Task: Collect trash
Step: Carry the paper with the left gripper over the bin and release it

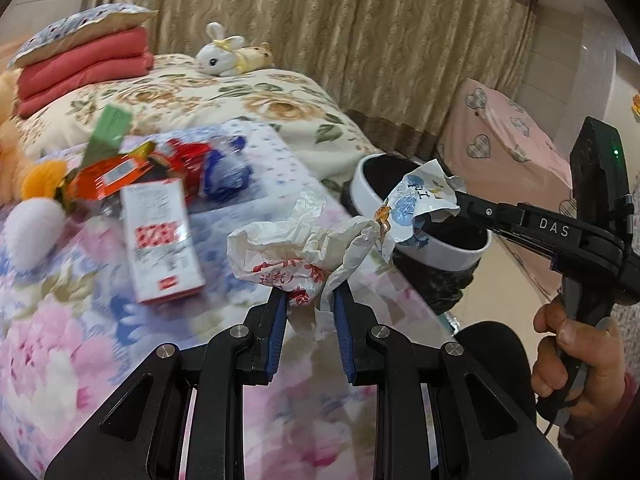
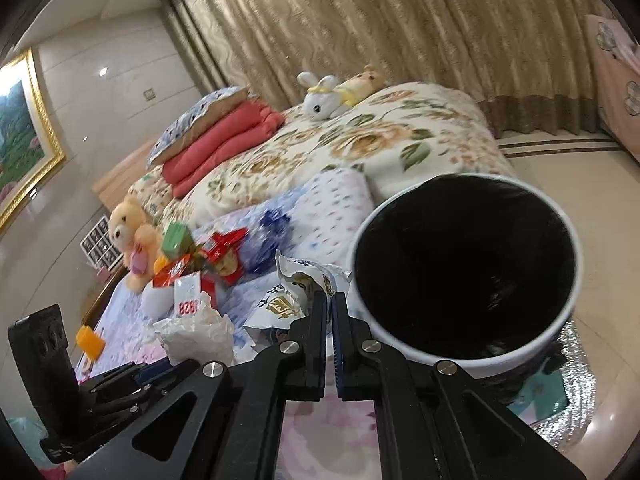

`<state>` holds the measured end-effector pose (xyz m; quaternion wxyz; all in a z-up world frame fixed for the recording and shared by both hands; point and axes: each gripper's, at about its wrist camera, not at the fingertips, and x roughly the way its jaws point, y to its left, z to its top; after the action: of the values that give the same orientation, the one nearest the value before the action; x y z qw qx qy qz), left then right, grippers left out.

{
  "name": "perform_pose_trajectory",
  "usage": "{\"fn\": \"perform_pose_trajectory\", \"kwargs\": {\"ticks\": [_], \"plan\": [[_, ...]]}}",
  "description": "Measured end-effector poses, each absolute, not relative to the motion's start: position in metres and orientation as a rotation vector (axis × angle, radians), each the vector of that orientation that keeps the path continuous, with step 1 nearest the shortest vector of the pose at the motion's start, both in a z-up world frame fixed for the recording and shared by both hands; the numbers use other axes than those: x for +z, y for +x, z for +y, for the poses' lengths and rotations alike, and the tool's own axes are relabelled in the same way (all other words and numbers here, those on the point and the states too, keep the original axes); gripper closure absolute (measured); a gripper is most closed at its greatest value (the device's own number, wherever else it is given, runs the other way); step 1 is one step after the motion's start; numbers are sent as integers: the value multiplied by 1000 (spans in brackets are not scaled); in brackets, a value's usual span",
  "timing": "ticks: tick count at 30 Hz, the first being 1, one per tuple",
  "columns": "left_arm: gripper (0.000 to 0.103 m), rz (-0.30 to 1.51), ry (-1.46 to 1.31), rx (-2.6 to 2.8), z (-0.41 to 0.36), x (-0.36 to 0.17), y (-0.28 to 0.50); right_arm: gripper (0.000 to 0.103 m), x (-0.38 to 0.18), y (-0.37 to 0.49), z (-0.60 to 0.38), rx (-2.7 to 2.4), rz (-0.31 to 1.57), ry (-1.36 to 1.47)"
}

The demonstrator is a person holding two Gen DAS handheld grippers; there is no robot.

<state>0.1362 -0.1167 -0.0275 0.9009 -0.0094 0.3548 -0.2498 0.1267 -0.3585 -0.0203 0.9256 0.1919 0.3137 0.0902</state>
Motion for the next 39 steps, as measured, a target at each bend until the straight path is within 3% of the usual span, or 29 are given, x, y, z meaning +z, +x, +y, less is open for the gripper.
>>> {"fn": "perform_pose_trajectory", "kwargs": {"ticks": [28,33,37,39], "plan": [[81,754,80,-676,-240,-12,185,100,-34,131,-458,-20,655,465],[80,766,83,-694,-250,-12,192,96,-33,138,-461,-27,666,447],[78,780,97,-701,-257,-15,196,95,-34,142,-462,-41,677,431],[69,785,98,-705,-258,-15,196,93,-34,142,-462,-49,680,436]]}}
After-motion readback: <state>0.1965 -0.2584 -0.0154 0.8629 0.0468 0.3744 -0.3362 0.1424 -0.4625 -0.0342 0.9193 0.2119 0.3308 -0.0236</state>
